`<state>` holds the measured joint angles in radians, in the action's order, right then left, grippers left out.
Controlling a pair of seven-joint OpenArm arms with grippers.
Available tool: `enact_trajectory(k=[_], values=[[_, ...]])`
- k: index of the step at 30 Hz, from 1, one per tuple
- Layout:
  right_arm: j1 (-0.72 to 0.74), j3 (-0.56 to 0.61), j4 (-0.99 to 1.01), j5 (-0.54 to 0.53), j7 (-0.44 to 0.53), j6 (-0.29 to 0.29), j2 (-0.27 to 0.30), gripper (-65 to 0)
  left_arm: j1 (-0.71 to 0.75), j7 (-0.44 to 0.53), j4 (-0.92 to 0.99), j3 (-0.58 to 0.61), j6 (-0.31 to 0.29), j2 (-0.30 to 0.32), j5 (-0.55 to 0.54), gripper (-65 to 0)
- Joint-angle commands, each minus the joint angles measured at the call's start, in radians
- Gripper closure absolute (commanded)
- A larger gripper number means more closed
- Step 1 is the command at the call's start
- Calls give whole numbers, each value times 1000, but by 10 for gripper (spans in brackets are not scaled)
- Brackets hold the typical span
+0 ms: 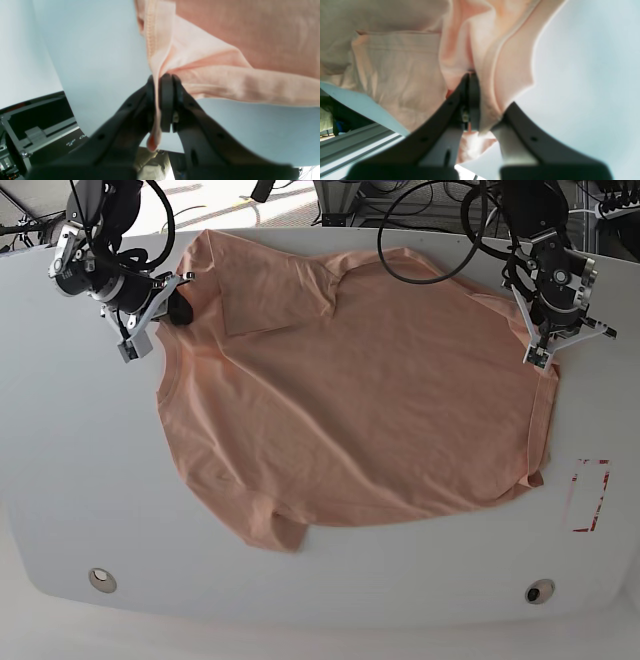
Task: Fold the T-shirt properly
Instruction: 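Lift the peach shirt with both grippers, swing it and lay it down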
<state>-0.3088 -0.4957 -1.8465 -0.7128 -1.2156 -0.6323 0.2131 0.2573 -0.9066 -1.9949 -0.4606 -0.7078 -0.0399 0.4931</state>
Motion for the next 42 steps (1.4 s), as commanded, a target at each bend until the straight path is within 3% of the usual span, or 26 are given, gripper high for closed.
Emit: enact_trajectory(k=[1, 7, 15, 25, 31, 36, 42], values=[[9, -4, -38, -20, 15, -7, 10, 0, -3, 13, -19, 0, 10, 7, -3, 0], [101, -4, -34, -15, 15, -7, 50, 0, -112, 13, -20, 6, 10, -39, 2, 0], [331, 1, 57, -18, 15, -7, 148, 0, -396, 11, -17, 6, 10, -84, 11, 0], [719, 19, 210, -18, -16, -45, 294, 0, -789, 10, -2, 138, 10, -85, 207, 0], [985, 176, 316, -20, -20, -45, 394, 0, -1019, 10, 44, 139, 10, -81, 264, 0], [1170, 289, 348, -15, -22, -45, 434, 0, -1166, 10, 52, 141, 10, -70, 269, 0], [1425, 437, 469, -18, -22, -45, 452, 0, -1323, 10, 142, 202, 10, 7, 275, 0]])
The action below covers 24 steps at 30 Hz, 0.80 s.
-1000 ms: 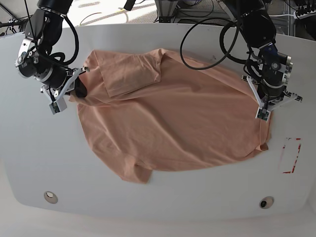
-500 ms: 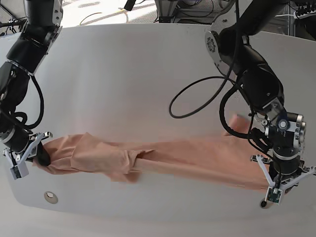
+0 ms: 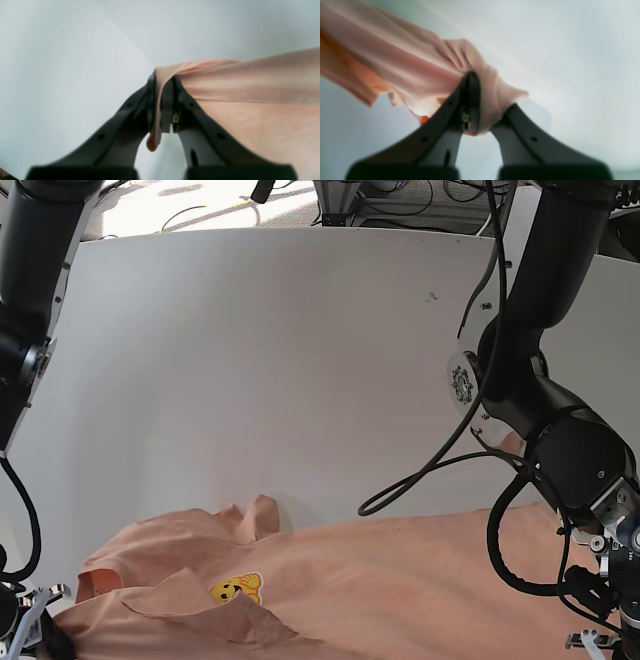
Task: Fold the T-shirt properly
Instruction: 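Lift the peach shirt with both grippers, swing it and lay it down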
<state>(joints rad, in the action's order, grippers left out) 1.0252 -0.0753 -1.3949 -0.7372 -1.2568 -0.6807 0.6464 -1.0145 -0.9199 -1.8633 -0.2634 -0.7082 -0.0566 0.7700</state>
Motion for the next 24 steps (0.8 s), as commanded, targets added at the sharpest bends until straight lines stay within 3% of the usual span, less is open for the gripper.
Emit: enact_trajectory(k=[1, 9, 13, 20, 24], values=[[120, 32, 29, 6, 19, 3, 19, 0, -69, 23, 21, 6, 10, 30, -2, 0], [171, 55, 42, 6, -27, -17, 19, 0, -77, 23, 50, 8, 10, 36, -5, 0], [48, 10, 39, 5, -36, -17, 20, 0, 24, 23, 44, 6, 10, 39, -34, 0], [-234, -199, 39, 5, -64, -17, 10, 0, 274, 23, -58, 8, 10, 57, -73, 0], [-388, -255, 39, -81, -64, -17, 8, 0, 437, 22, -115, 6, 10, 53, -74, 0]])
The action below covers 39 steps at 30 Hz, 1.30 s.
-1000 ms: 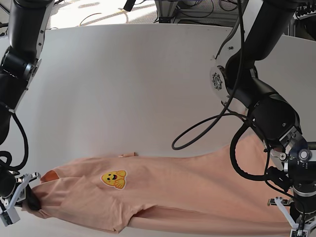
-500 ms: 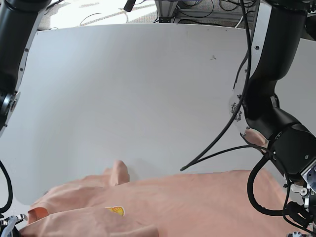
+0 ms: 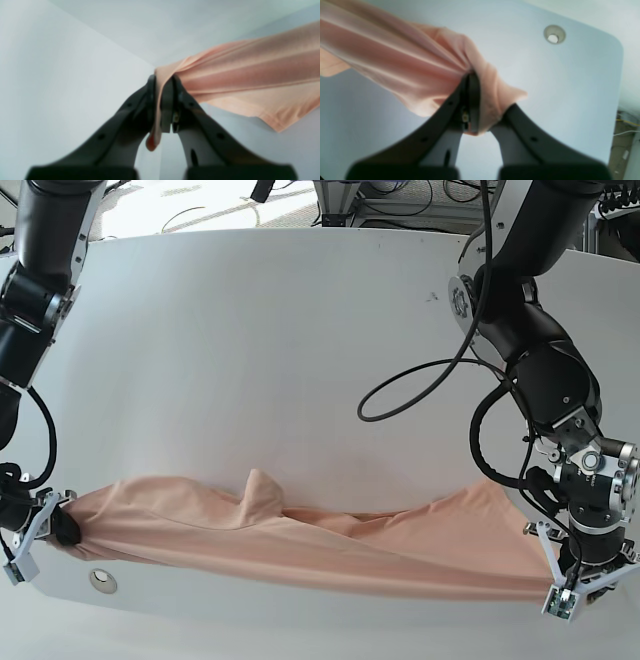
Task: Fold the T-shirt properly
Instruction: 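Lift the peach shirt with both grippers, swing it and lay it down, then hold the shirt edge with the left gripper and open the right gripper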
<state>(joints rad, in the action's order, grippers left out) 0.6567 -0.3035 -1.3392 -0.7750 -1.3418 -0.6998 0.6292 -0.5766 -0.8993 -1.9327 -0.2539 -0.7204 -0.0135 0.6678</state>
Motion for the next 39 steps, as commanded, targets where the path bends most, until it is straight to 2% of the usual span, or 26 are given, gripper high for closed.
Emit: enact_trajectory(k=[1, 7, 11, 15, 22, 24, 28, 35, 39], values=[[-62, -43, -16, -73, 22, 2, 25, 0, 37, 1, -58, -3, 22, 10, 28, 0], [-309, -101, -16, -194, 23, 2, 22, 0, 306, 1, -80, -20, 22, -19, 28, 0], [-424, -150, -18, -228, 23, 2, -9, 0, 432, 1, -81, -37, 22, -35, 28, 0], [-565, -202, -87, -243, 22, 2, -10, 0, 571, 1, -87, -48, 22, -50, 31, 0], [-799, -234, -250, -243, 15, 2, -16, 0, 717, 4, -86, -158, 22, -55, 25, 0], [-857, -250, -256, -243, 14, 2, -39, 0, 754, 6, -84, -195, 22, -55, -6, 0], [-854, -274, -254, -237, 14, 2, -76, 0, 771, 6, -84, -239, 22, -49, -115, 0], [-694, -262, -170, -234, 14, 2, -79, 0, 642, 6, -66, -204, 22, -49, -115, 0], [-550, -156, -35, -185, 23, 2, -79, 0, 528, 6, -30, -189, 22, -49, -115, 0]])
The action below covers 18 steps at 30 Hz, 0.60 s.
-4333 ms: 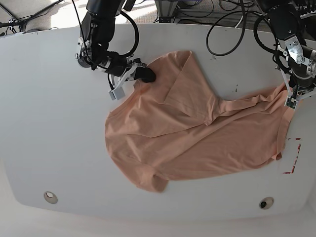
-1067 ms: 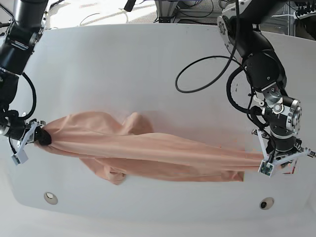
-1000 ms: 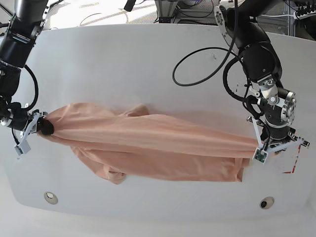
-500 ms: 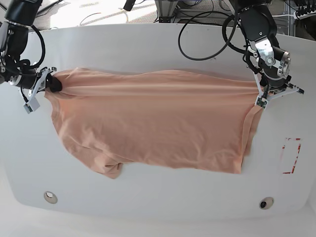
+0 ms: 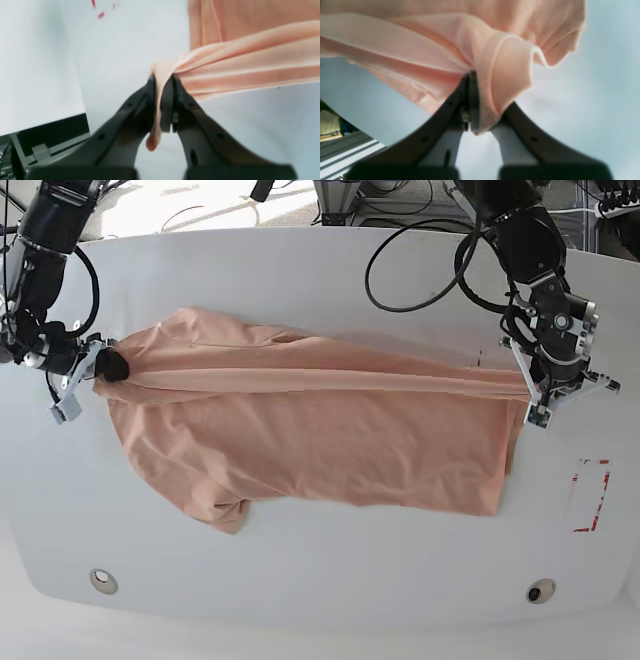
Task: Fold the T-shirt properly
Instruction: 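Hold the shirt edge with the left gripper and open the right gripper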
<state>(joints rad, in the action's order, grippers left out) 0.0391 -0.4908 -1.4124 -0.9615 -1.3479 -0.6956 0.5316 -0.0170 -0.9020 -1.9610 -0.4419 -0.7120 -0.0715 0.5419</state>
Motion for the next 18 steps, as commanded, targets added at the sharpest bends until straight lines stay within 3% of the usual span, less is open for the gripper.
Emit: enact_trajectory(k=[1, 11, 18], values=[[84, 36, 57, 20, 35, -3, 18, 0, -45, 8, 5, -1, 14, 9, 11, 0], [239, 44, 180, 218, 61, -3, -31, 0, -196, 10, 182, 15, 14, 29, 11, 0], [176, 34, 152, 183, 46, -3, -14, 0, -194, 10, 186, 10, 14, 39, 10, 0]])
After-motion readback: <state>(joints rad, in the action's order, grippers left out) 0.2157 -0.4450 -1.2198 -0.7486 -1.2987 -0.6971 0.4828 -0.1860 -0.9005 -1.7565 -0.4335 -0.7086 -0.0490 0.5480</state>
